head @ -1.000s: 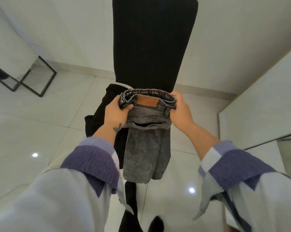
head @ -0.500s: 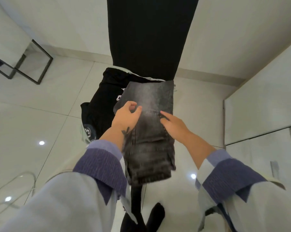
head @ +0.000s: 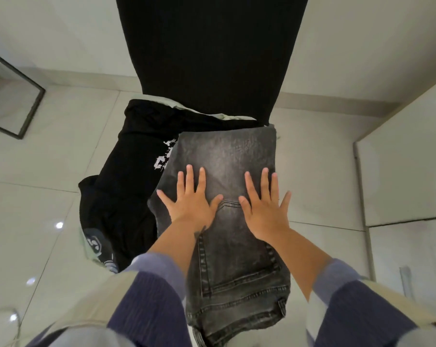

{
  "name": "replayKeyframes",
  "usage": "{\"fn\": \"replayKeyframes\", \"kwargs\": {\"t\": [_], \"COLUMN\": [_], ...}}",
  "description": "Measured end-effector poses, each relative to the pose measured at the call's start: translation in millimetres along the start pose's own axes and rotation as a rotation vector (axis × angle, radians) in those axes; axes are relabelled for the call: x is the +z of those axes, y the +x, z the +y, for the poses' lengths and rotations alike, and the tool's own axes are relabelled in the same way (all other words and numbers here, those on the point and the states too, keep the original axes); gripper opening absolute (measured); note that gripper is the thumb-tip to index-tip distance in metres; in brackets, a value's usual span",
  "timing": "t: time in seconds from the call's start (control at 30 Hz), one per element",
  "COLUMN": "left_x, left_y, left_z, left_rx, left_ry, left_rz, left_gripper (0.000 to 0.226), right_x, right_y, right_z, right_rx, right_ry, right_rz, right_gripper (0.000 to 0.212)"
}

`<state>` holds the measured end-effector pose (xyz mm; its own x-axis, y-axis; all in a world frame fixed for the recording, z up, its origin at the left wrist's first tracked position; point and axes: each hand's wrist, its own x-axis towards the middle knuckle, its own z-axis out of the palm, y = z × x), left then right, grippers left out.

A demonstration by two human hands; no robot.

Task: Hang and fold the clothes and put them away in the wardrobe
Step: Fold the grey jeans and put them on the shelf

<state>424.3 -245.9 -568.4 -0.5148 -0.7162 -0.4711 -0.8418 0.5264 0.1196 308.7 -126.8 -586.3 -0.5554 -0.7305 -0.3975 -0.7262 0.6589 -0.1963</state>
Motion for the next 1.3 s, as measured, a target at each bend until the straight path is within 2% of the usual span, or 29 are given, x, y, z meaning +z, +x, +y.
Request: {"fn": "replayKeyframes", "kwargs": {"t": [0.13,0.23,0.33,0.4,0.47,0.53,0.63,0.7,0.87,1.03,1.3], "left_x": [-3,-17,-32,-38,-43,-47,-54,-58,-69,-96,-208], "left_y": [29,46,61,65,65,64,52,40,-4,-59,-131], "left_z": [-8,-14,-18,-19,-22,-26,-29,-29,-27,-26,-22], "left_rx": [-0.024,-0.087,-0.133,-0.161,-0.209,-0.244,-0.279,-0.280,-0.227,-0.208,-0.115], "left_ry": [0.000,-0.132,-0.387,-0.558,-0.677,-0.827,-1.069,-1.150,-1.164,-1.197,-1.173], "left_rz": [0.110,0.151,0.188,0.162,0.073,-0.052,-0.206,-0.236,-0.209,-0.171,0.030], "left_gripper": [0.106,0.125,0.125,0.109,0.089,0.078,0.061,0.051,0.039,0.032,0.050], "right_x": [-2,-12,-20,-26,-30,-31,-33,-36,-56,-92,-210], "right_y": [31,52,71,73,70,66,59,53,18,-30,-83], "right_z": [-1,-2,2,6,10,13,14,12,2,-7,-41], "right_rx": [0.097,0.173,0.309,0.388,0.449,0.447,0.432,0.427,0.341,0.245,0.103], "right_ry": [0.197,0.548,0.962,1.073,1.115,1.136,1.087,1.080,1.090,1.020,1.040], "right_rz": [0.084,0.217,0.191,0.125,0.077,0.060,0.103,0.152,0.199,0.185,0.265], "right_gripper": [0.071,0.078,0.086,0.083,0.076,0.069,0.063,0.054,0.034,0.043,0.045]}}
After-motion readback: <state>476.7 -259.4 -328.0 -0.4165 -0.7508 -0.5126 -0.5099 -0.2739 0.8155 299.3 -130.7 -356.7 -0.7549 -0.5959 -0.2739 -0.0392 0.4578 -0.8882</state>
